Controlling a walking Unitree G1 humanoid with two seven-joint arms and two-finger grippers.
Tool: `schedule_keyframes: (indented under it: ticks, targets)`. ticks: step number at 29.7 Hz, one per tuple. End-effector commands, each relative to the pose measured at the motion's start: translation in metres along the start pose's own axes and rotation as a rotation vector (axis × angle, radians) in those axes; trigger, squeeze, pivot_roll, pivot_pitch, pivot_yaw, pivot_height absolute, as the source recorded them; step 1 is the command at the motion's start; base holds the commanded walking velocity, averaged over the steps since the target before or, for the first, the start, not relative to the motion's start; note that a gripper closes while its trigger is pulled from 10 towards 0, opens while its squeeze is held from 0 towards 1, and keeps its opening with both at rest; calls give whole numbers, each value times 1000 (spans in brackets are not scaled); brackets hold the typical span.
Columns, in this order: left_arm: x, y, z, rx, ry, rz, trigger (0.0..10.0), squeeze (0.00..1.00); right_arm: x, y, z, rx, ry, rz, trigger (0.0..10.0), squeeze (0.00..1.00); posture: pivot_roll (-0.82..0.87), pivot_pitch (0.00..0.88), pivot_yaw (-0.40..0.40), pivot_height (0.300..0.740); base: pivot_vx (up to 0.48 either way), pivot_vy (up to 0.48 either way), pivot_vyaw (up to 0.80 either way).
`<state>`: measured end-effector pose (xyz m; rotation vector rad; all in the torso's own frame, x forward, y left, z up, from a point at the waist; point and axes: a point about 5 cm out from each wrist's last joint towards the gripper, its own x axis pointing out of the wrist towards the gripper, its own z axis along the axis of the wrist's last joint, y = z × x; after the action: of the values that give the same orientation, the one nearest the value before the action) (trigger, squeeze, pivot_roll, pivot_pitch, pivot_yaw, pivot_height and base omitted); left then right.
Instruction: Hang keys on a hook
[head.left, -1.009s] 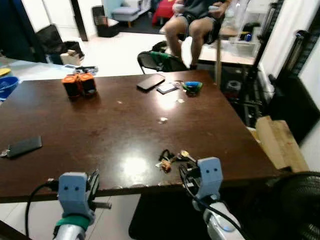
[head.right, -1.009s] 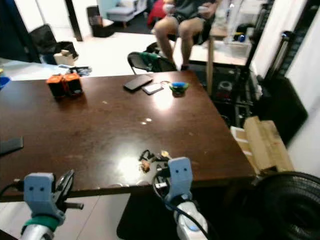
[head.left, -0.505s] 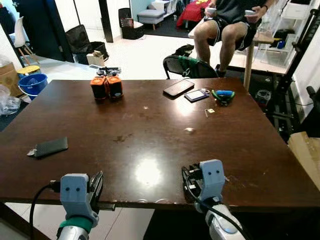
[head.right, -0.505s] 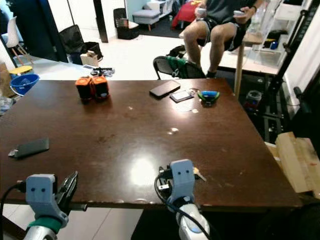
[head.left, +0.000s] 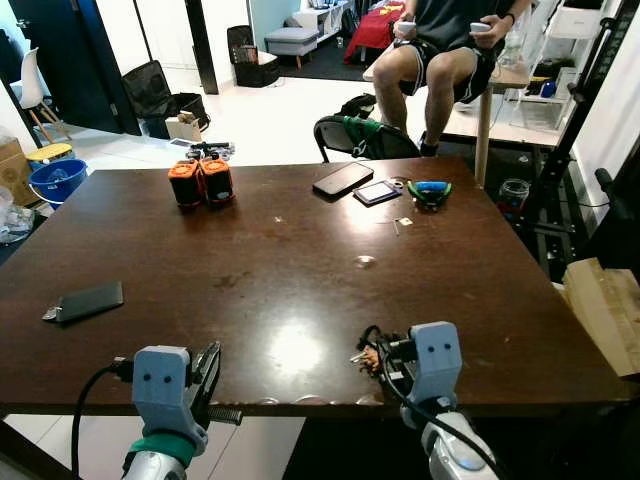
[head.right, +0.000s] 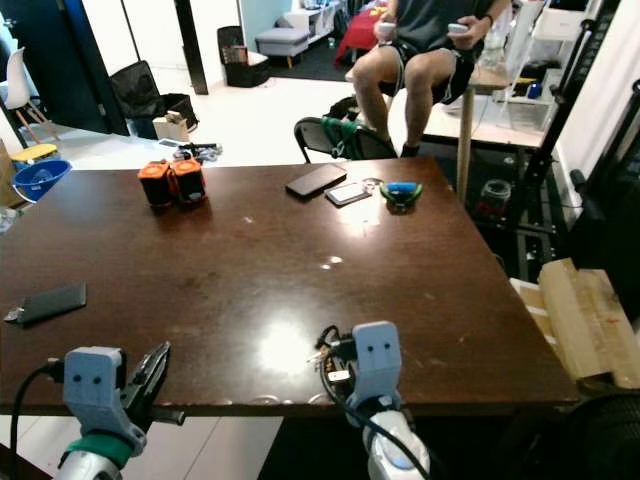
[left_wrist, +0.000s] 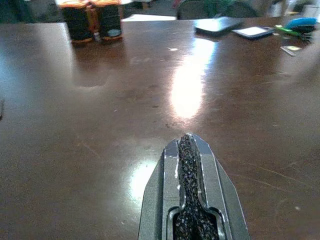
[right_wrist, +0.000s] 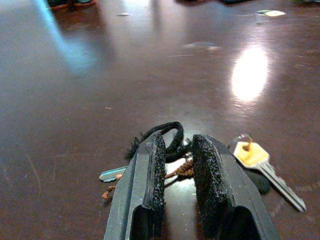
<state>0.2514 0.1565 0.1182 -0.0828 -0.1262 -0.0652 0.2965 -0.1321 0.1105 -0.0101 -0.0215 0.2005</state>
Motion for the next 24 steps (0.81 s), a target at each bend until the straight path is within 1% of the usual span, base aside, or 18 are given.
schedule_keyframes:
  ticks: [1,13,14,17,19,24]
  targets:
    - [-3,2,-2,3,11,7,10000,0,-2,0,-2,-3,13,3,10000,0,-102,63,158,740,0,-364,0]
    - [-2,2,-2,21,18,-1,10000,0,-3,-3,-4,-1,18,-8,10000,0,-98,66,164,740,0,-336,0]
    - [-2,2,-3,2,25,0,10000,0,-3,-2,-4,-1,19,-9,10000,0,-98,69,167,740,0,0,0]
    - [-2,0,-2,-41,23,-21,10000,0,-4,-2,-4,0,21,-12,10000,0,-96,74,168,740,0,480,0]
    - [-2,0,-2,-28,27,-19,10000,0,-4,-2,-5,0,23,-13,10000,0,-96,74,168,740,0,439,0]
    - [-2,-2,-3,-6,29,-23,10000,0,-4,-3,-5,3,24,-16,10000,0,-96,74,168,740,0,0,0]
